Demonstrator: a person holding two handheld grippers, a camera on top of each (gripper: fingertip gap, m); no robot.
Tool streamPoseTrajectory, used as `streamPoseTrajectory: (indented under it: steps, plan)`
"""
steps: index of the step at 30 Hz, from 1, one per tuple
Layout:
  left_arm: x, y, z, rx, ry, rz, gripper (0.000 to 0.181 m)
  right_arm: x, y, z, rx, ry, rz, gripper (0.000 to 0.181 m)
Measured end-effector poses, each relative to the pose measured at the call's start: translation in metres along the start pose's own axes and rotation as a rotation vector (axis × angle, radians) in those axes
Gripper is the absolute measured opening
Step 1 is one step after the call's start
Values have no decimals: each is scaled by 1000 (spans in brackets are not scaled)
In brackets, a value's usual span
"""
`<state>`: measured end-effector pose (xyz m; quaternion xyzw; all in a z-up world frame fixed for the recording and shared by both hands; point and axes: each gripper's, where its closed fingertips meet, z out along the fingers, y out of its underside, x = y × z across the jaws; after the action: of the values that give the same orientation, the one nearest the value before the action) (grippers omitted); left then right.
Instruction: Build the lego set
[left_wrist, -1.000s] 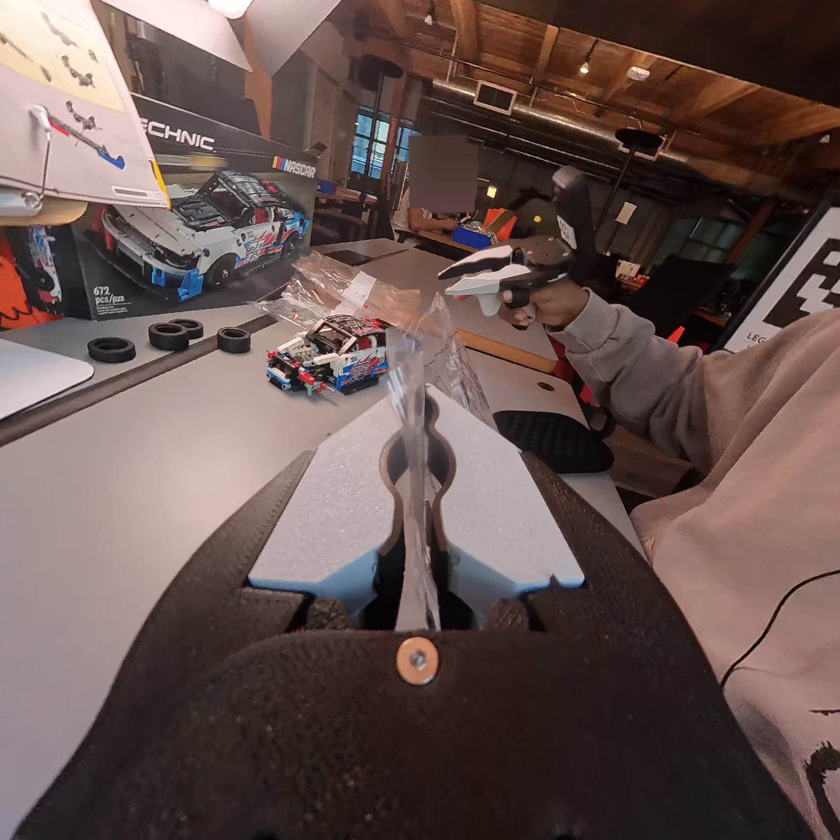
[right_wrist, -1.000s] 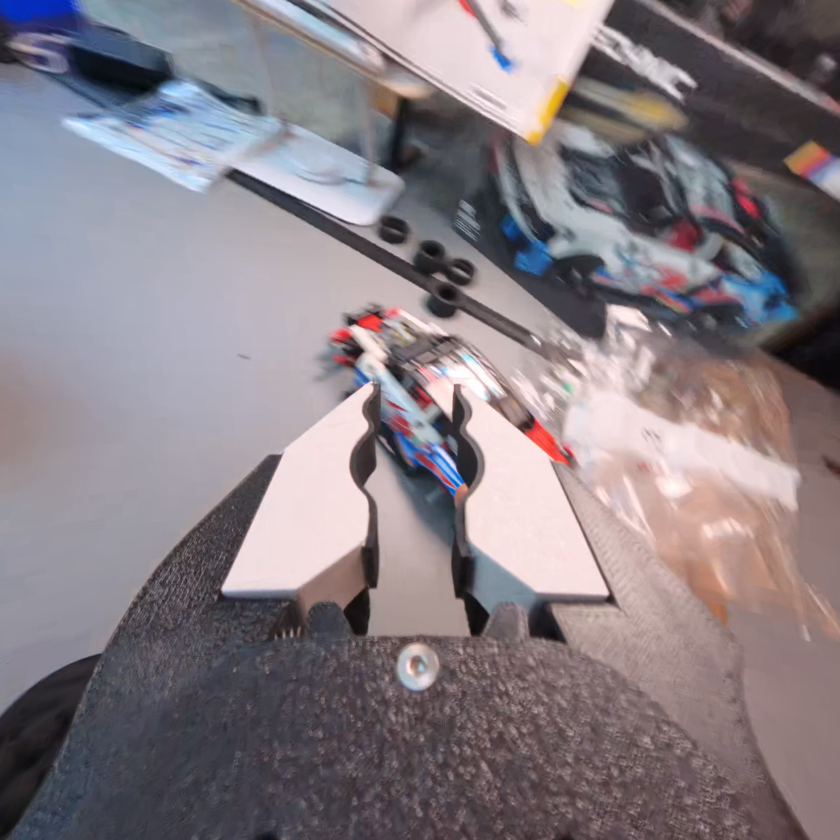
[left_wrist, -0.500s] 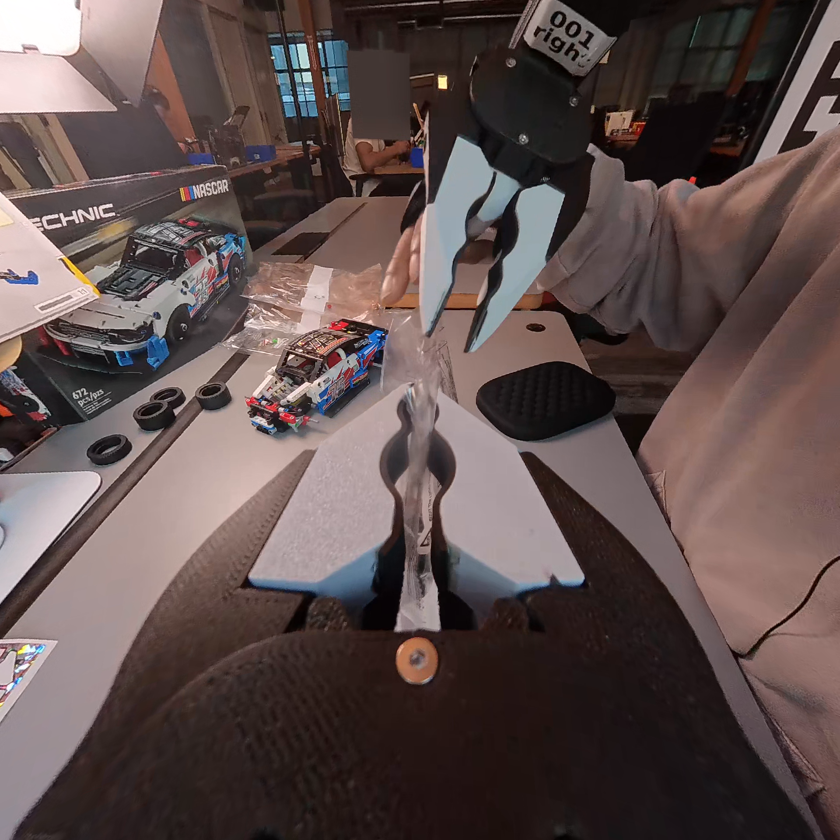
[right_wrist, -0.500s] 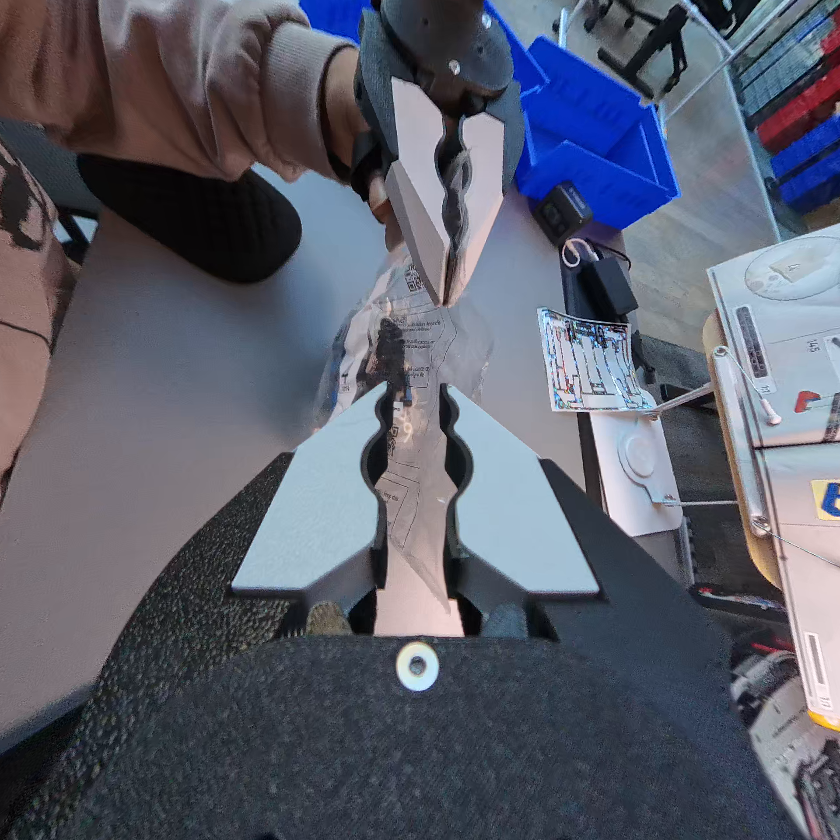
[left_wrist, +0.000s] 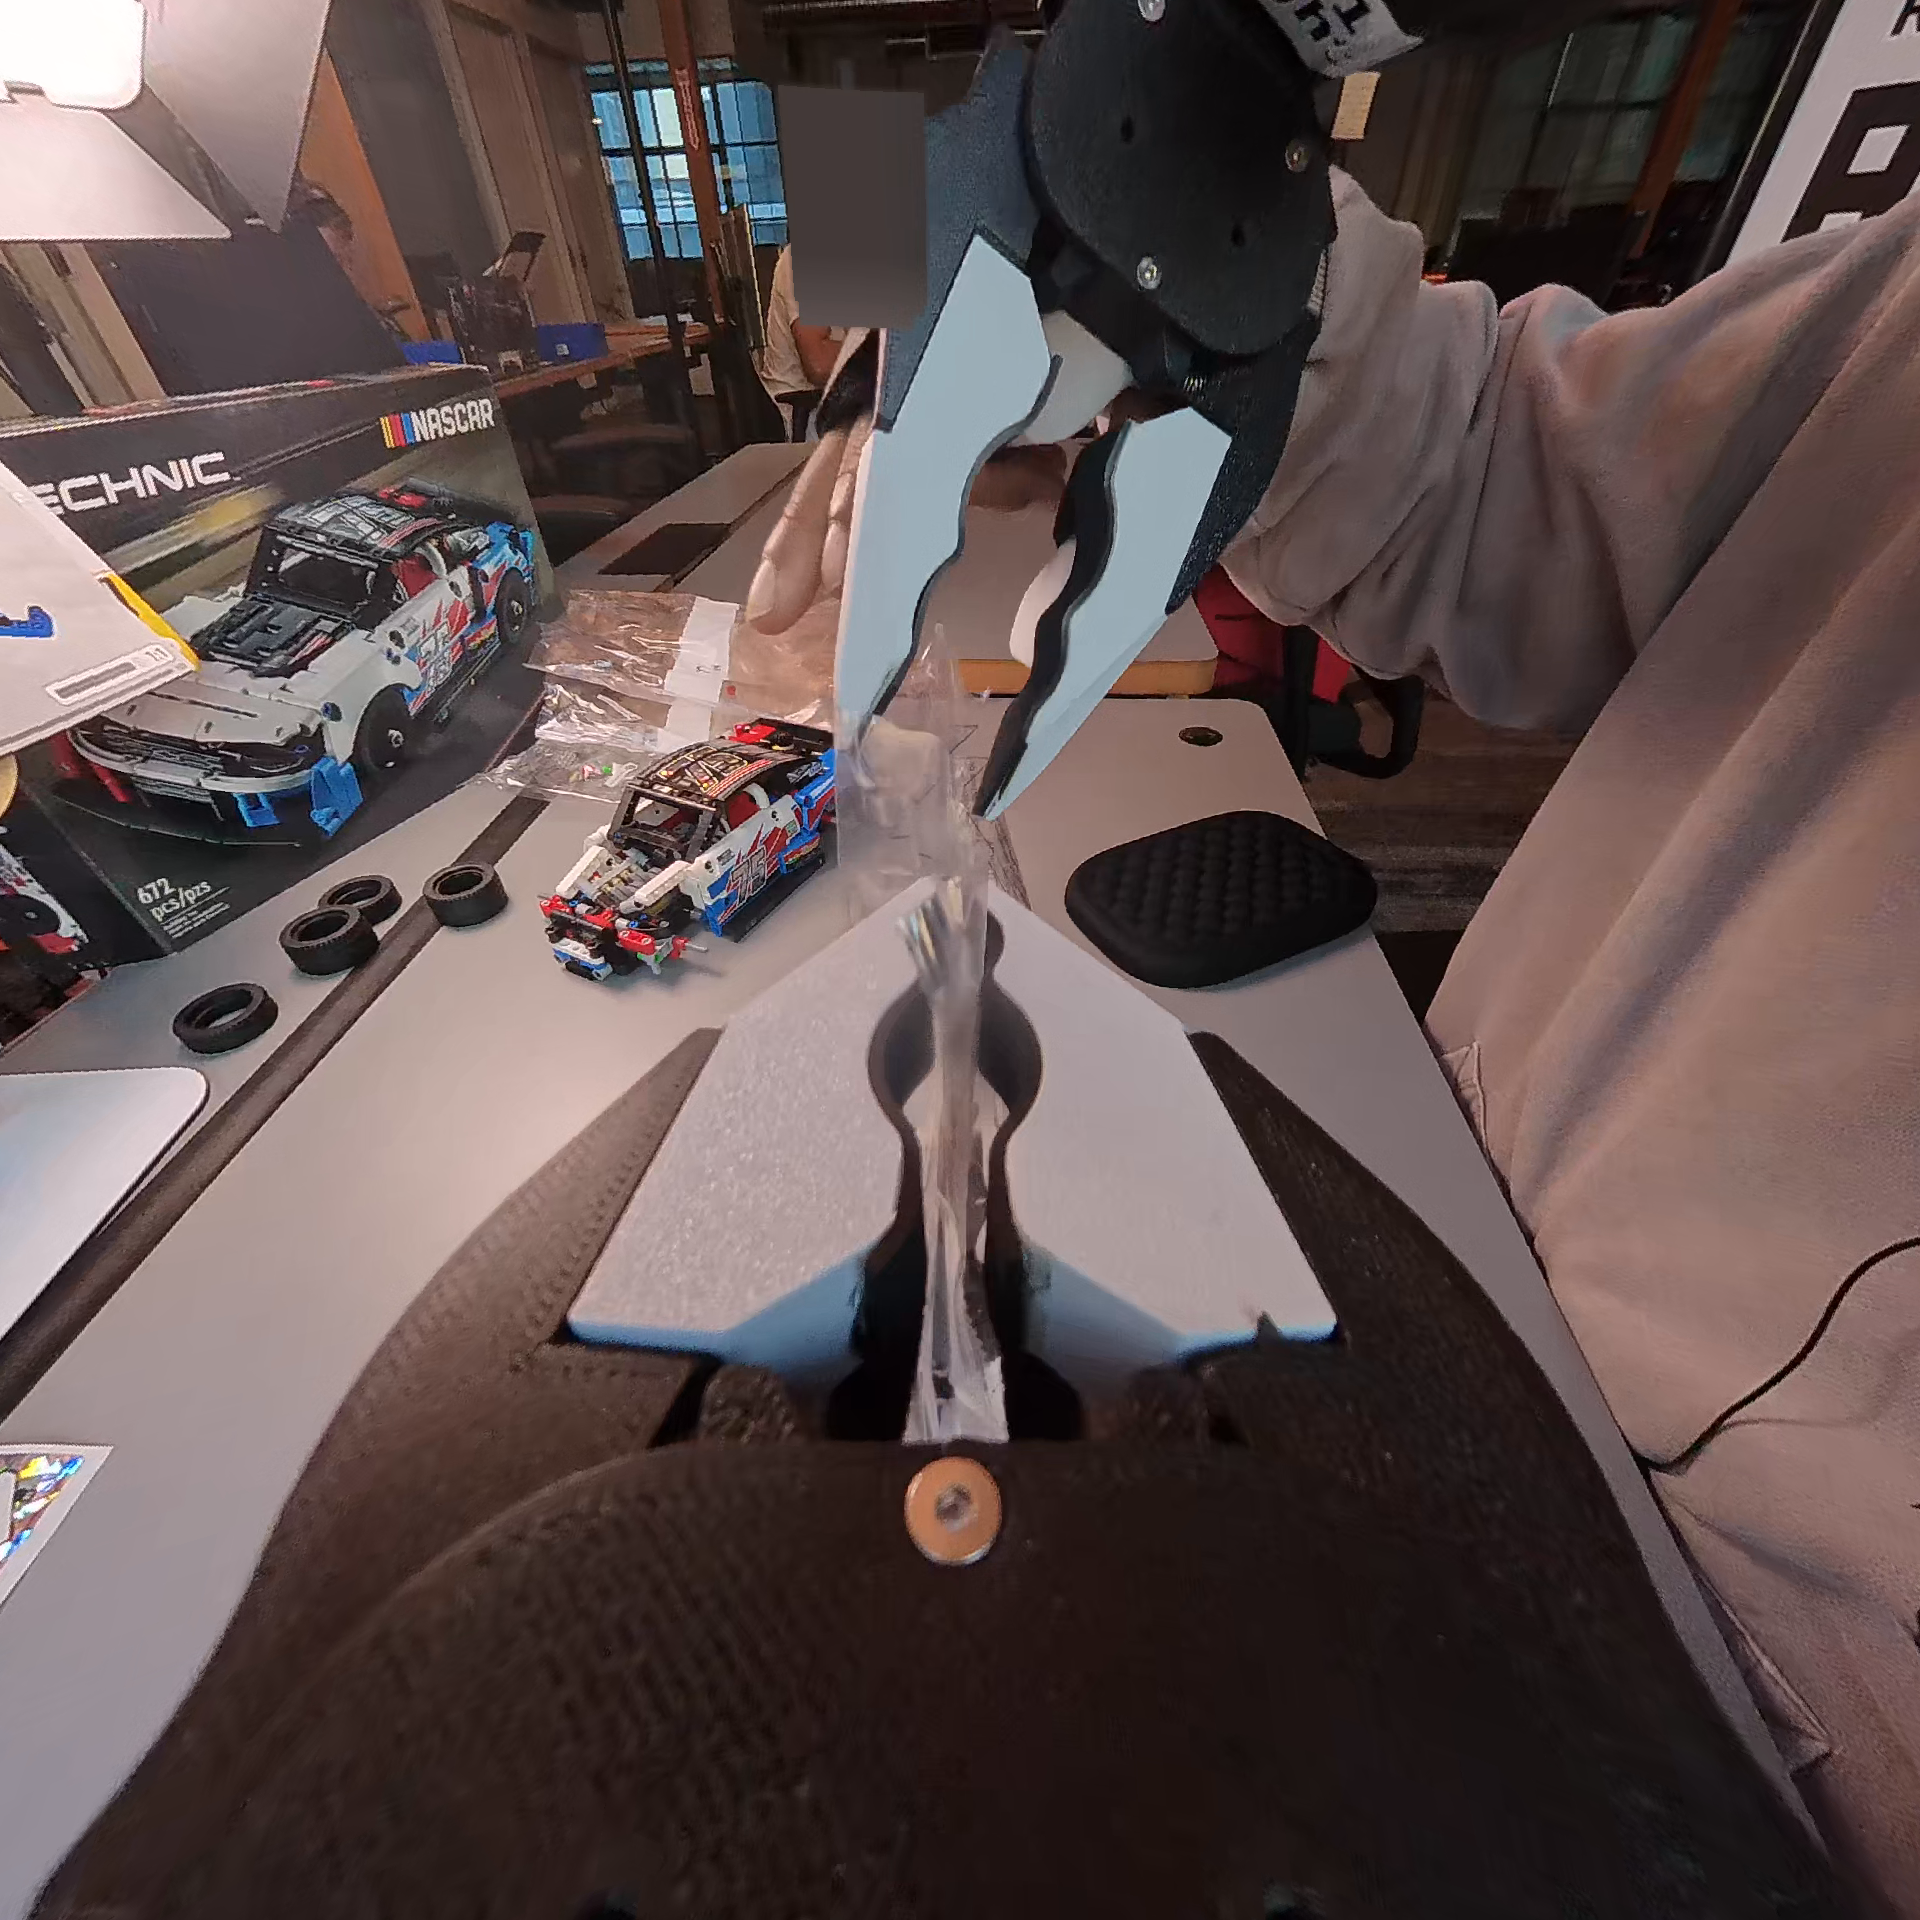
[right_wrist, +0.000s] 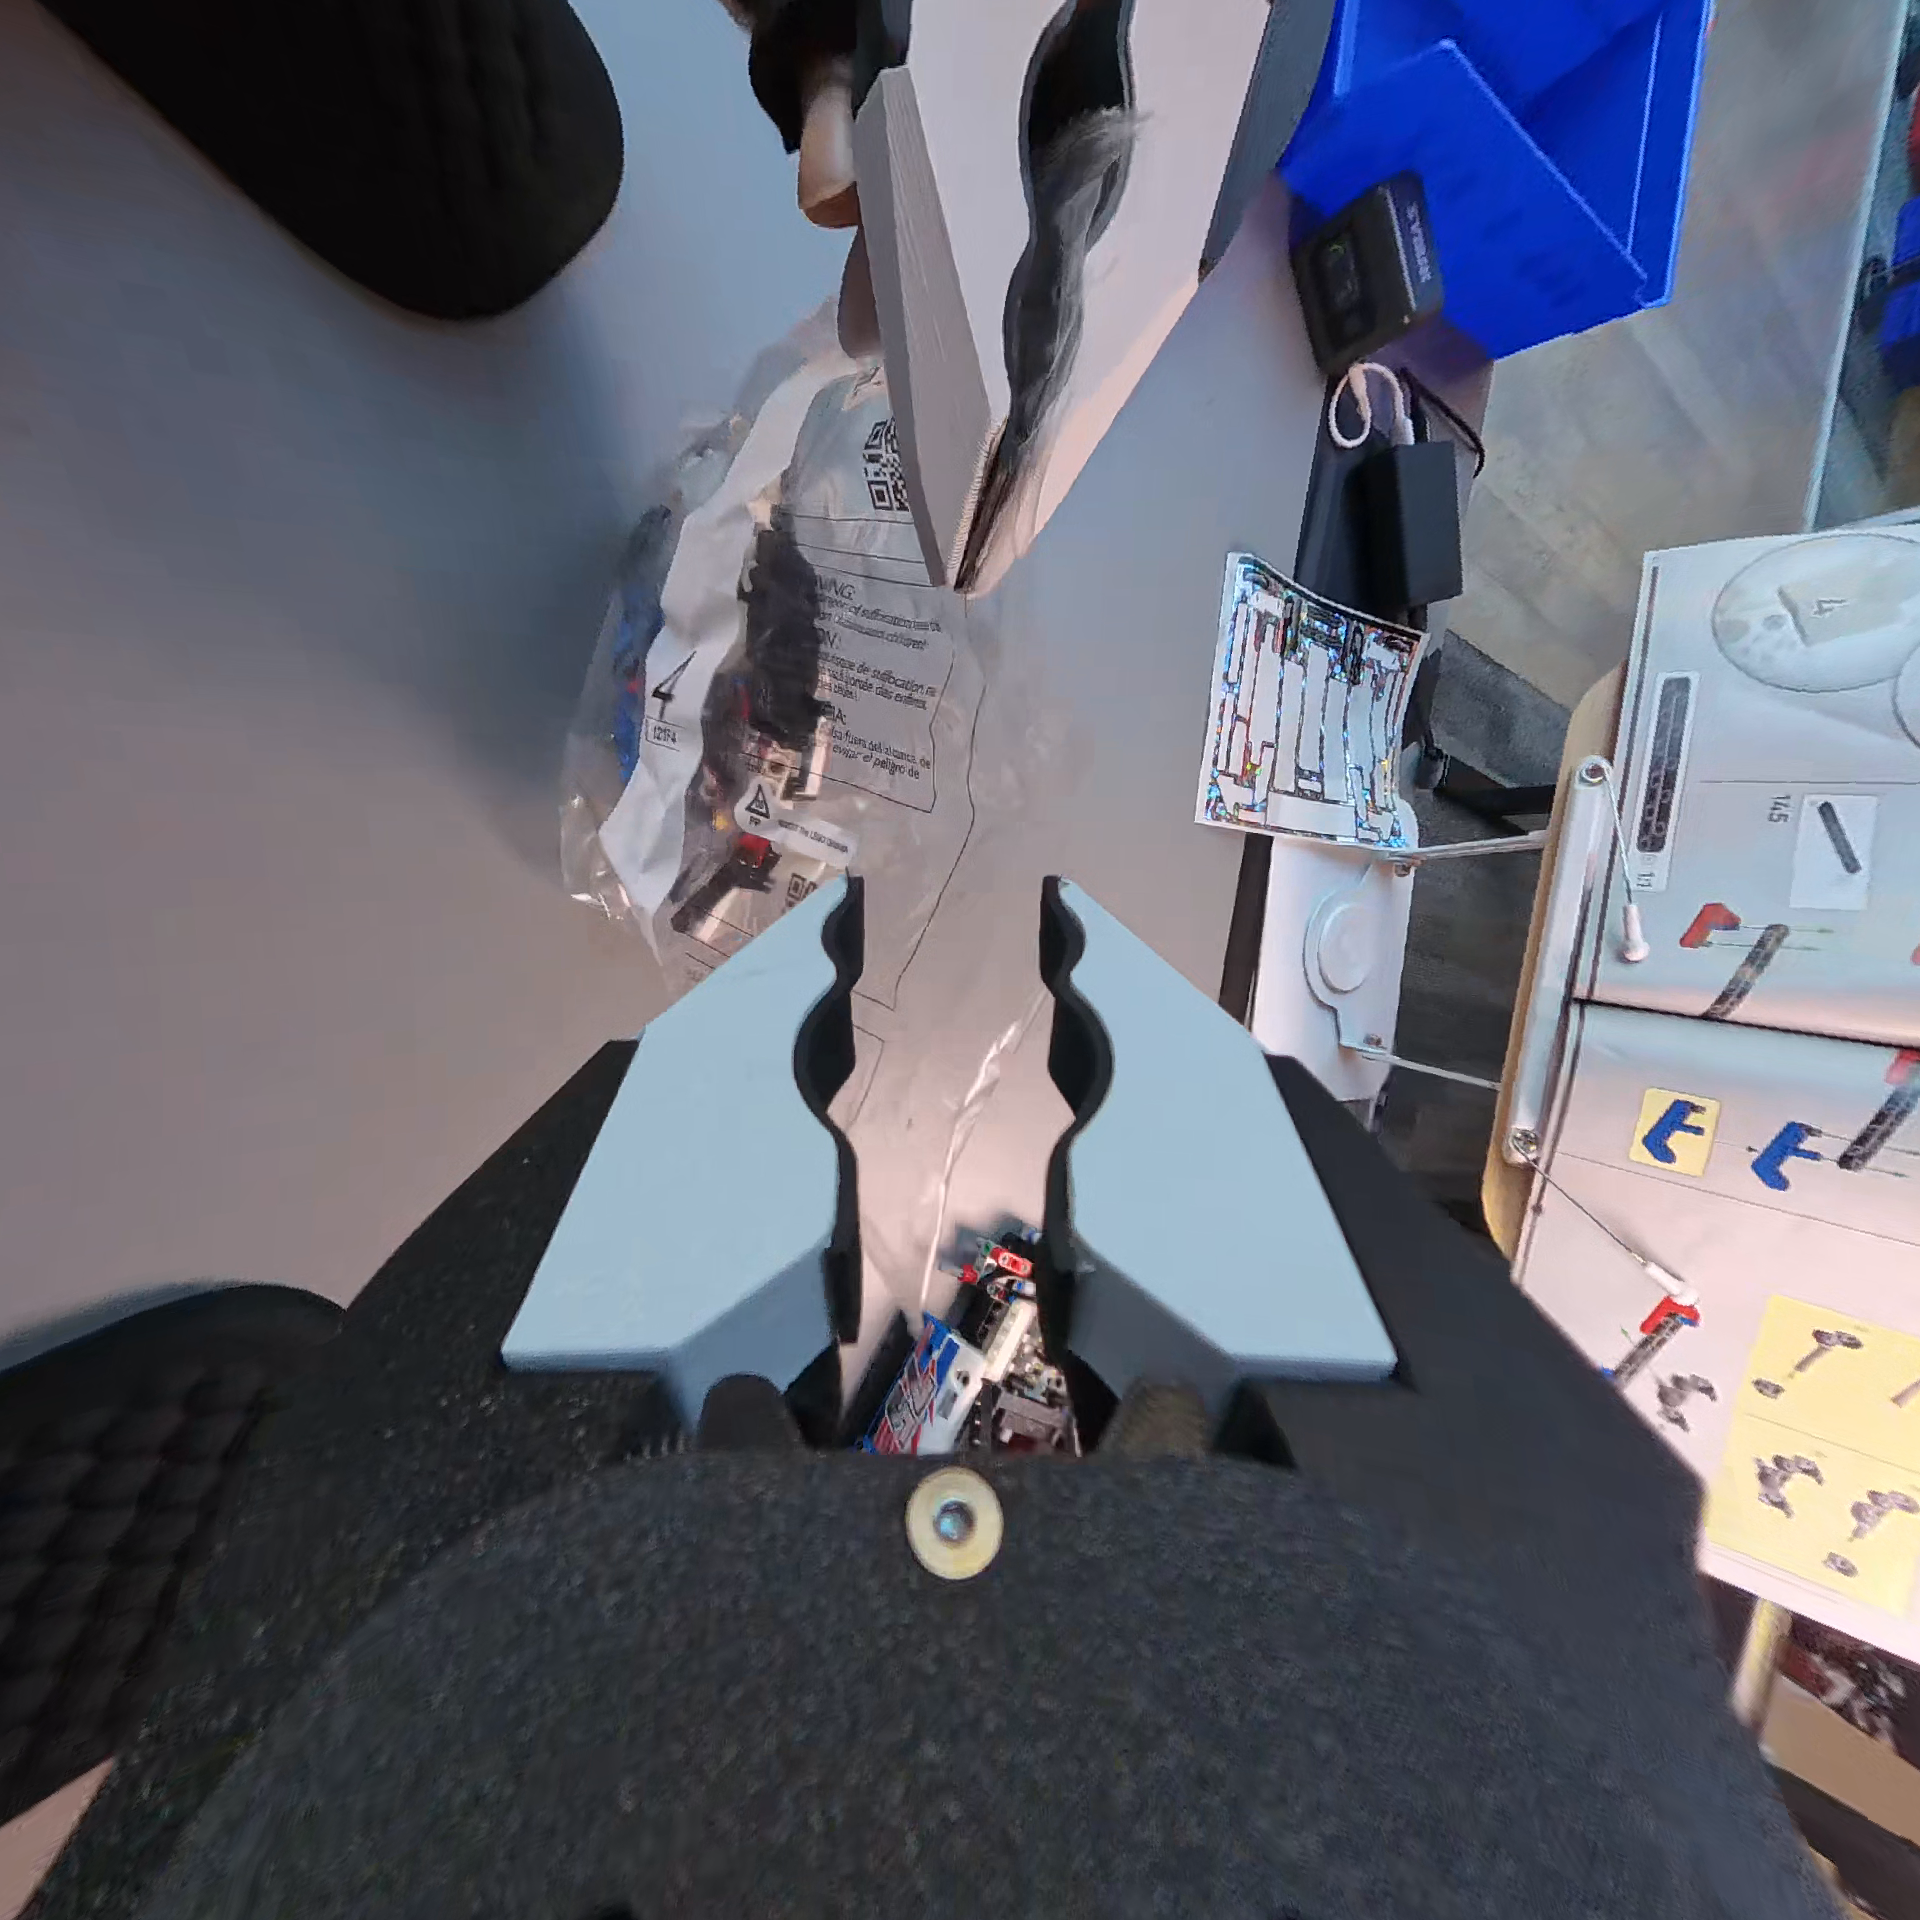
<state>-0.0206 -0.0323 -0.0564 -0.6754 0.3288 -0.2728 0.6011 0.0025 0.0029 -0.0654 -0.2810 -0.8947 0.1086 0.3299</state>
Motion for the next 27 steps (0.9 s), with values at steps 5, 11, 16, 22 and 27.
streamPoseTrajectory:
  steps: [5, 11, 16, 22, 27]
  plan:
    - [-3, 0, -1, -1, -22, -17, 0, -9, 14, 12, -98, -64, -19, 17]
    - [-6, 6, -9, -3, -55, -105, 0, -23, 20, 2, -118, -136, 24, 4]
    - [-7, 10, -13, -40, -100, -70, 0, -22, 44, -11, -252, -118, -14, 0]
    - [-6, 12, -21, 8, -99, -104, 0, -33, 26, -16, -69, -116, 21, 33]
    - [-2, 14, -27, 64, -102, -123, 0, -9, -1, -47, 429, 35, 278, 55]
